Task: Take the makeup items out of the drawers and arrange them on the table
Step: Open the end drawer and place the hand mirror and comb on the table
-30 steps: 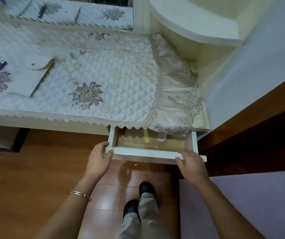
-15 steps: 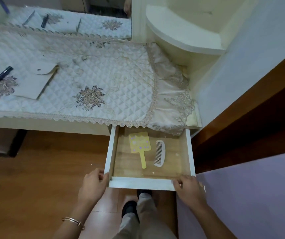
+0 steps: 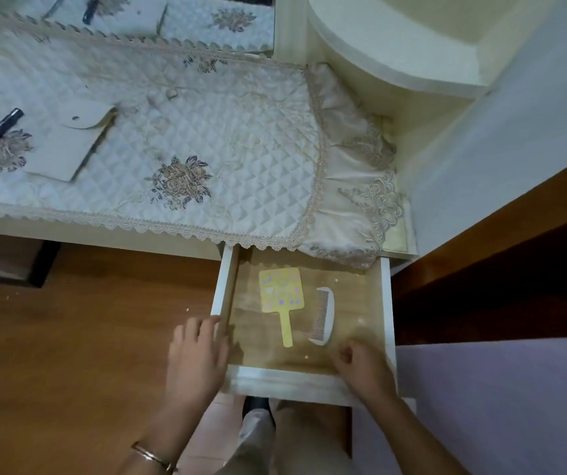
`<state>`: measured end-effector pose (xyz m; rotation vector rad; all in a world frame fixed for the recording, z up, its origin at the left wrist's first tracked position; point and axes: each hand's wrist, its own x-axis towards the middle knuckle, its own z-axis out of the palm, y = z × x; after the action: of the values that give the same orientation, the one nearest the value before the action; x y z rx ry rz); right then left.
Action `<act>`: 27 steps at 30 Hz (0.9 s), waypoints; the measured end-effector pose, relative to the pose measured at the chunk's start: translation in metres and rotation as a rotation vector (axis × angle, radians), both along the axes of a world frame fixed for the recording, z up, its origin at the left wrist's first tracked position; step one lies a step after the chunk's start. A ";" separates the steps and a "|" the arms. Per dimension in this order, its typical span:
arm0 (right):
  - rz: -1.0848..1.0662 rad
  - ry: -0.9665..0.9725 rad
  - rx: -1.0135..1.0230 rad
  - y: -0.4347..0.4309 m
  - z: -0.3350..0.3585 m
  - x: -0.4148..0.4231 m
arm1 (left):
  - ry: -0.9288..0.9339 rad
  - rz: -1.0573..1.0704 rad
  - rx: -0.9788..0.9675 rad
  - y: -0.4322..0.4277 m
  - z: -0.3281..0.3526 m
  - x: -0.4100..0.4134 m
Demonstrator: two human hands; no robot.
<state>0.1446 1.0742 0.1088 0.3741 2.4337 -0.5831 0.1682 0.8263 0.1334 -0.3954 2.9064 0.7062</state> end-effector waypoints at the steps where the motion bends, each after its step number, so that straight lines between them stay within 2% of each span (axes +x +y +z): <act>1: -0.038 0.010 -0.037 -0.003 -0.002 -0.006 | -0.006 -0.037 0.065 0.012 -0.001 -0.009; 3: -0.078 0.036 -0.067 -0.008 -0.006 -0.021 | -0.150 -0.048 0.234 0.039 -0.011 -0.029; 5: -0.124 0.064 -0.063 -0.013 -0.013 -0.035 | -0.321 0.006 0.319 0.063 -0.030 -0.046; 9: -0.287 0.046 -0.077 -0.024 -0.040 -0.058 | -0.533 -0.059 0.040 0.087 -0.084 -0.059; 12: -0.295 0.025 -0.033 -0.030 -0.054 -0.068 | -0.499 -0.026 -0.087 0.096 -0.104 -0.062; 15: -0.246 0.017 0.027 -0.032 -0.061 -0.070 | -0.475 0.114 -0.009 0.105 -0.100 -0.066; 17: -0.291 0.003 0.000 -0.034 -0.063 -0.072 | -0.448 0.148 0.007 0.110 -0.099 -0.065; 22: -0.370 -0.013 -0.104 -0.033 -0.064 -0.076 | -0.413 0.296 0.246 0.107 -0.095 -0.062; 27: -0.375 -0.042 -0.356 -0.027 -0.048 -0.067 | -0.437 0.365 0.517 0.089 -0.077 -0.058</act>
<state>0.0772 1.0475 0.0610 0.6869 2.1708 -1.1358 0.1104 0.9149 0.0566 -0.8876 2.1621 1.2014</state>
